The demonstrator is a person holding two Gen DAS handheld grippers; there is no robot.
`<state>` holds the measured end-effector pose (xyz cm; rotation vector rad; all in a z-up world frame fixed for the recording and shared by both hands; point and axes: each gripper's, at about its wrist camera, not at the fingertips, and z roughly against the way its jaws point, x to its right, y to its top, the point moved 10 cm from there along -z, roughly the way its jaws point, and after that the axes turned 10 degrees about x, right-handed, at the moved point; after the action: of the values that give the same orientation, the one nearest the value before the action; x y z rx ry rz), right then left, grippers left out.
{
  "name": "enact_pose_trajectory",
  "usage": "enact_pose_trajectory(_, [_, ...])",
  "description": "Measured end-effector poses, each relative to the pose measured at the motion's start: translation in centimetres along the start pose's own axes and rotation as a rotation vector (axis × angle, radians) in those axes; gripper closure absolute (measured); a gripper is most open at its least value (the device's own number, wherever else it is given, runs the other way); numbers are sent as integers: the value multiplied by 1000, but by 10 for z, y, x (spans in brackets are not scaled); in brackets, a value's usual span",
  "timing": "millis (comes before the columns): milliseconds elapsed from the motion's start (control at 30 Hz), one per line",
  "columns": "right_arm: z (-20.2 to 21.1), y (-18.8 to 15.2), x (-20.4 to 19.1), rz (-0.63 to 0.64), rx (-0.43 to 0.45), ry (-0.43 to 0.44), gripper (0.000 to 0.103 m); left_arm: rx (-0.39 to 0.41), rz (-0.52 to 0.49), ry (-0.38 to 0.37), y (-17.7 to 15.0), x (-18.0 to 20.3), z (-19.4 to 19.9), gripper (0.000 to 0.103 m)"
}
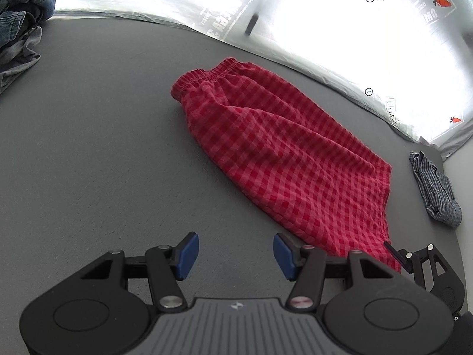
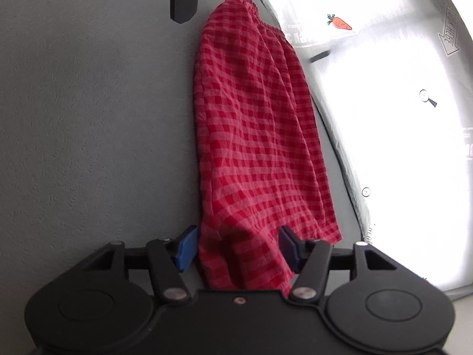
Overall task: Fold clothes
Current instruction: 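Release the shorts with both grippers and smooth the folded strip, then grasp the shorts leg end with the right gripper and lift it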
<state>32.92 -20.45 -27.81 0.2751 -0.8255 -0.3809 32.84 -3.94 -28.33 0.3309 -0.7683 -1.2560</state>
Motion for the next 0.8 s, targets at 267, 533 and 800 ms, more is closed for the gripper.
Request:
enact_pose_trajectory(267, [42,-33,-9,-51,-22,24,101,17,-22,-51,10,-4,4,45])
enact_pose_trajectory(533, [67,-61,1,-391,-61,62,75,-23,10,-52,12,-19,-13,44])
enact_pose_trajectory(800, [88,-137,61,-1441,-49,-4,53,-5,-69,-123,45,3,-21,45])
